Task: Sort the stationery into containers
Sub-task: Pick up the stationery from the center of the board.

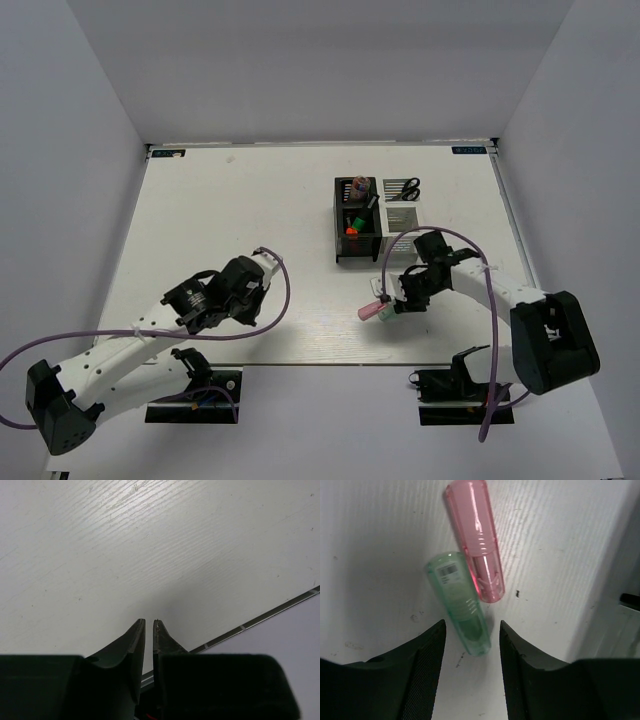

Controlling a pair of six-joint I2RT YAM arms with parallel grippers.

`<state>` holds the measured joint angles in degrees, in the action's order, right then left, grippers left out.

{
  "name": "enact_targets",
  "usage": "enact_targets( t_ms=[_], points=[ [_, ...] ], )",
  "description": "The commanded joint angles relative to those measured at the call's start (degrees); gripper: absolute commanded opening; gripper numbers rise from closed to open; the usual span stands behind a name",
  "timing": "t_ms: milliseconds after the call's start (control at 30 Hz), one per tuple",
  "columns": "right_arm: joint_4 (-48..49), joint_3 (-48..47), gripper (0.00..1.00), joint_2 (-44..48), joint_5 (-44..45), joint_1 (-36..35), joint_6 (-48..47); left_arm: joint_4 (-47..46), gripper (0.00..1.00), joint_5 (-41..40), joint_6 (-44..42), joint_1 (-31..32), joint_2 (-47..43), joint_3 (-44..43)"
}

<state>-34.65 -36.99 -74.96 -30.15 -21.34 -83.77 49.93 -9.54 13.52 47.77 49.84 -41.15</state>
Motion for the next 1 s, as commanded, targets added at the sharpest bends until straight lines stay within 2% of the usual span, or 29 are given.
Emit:
enact_targets(
  t_ms=[0, 167, 267, 400, 433, 467, 500, 533, 600, 667, 800, 900, 967],
  points=[
    [-3.84, -1.68, 0.50, -1.76, -0.70, -0.72, -3.15, -1.68, 0.24, 1.63, -0.25, -0.13, -1.42, 0.54],
    [-5.42, -0.10, 0.50, -2.12, 0.43, -1.59, -3.42, -1.77, 0.24, 1.89, -0.25, -0.31, -1.94, 0.63],
    [-0.08, 2.53, 0.50, -3.35, 4.29, -2.21, -1.76, -1.85, 0.24, 1.98, -0.42, -0.22, -2.47, 0.80],
    [0.99, 3.15, 0.42, -6.42, 7.55, -3.09, -1.92, -1.68, 0.24, 1.81, -0.42, -0.22, -2.82, 1.15],
    [0.91, 3.33, 0.37, -6.86, 8.00, -3.26, -2.19, -1.68, 0.24, 1.72, -0.34, -0.22, -2.82, 1.24],
    [1.34, 3.85, 0.25, -7.48, 8.26, -3.44, -2.19, -1.77, 0.24, 1.63, -0.42, -0.31, -3.00, 1.24],
    [1.43, 4.12, 0.19, -7.66, 9.05, -3.70, -2.36, -1.77, 0.24, 1.63, -0.42, -0.22, -3.09, 1.24],
    [2.04, 4.73, 0.08, -7.83, 9.23, -3.79, -2.54, -1.77, 0.24, 1.63, -0.42, -0.22, -3.09, 1.33],
    [1.87, 5.44, 0.00, -6.61, 9.15, -4.06, -2.28, -1.68, 0.24, 1.72, -0.33, -0.22, -3.09, 1.33],
    [-1.01, 5.00, 0.00, -4.42, 8.80, -4.14, -1.32, -2.12, 0.26, 2.24, -0.42, -0.13, -3.00, 1.51],
    [-10.68, -2.61, 0.00, 6.63, 6.42, -4.06, 7.18, -2.73, 0.40, 5.23, -0.95, -0.22, -1.95, 1.59],
    [-16.55, -14.11, 0.00, 11.49, 7.90, -4.14, 13.17, -2.39, 0.41, 5.58, -1.04, -0.22, -0.80, 1.25],
    [-19.82, -22.04, 0.00, 11.24, 11.51, -3.97, 16.68, -2.38, 0.42, 5.67, -1.13, -0.22, -0.28, 1.15]
  ],
)
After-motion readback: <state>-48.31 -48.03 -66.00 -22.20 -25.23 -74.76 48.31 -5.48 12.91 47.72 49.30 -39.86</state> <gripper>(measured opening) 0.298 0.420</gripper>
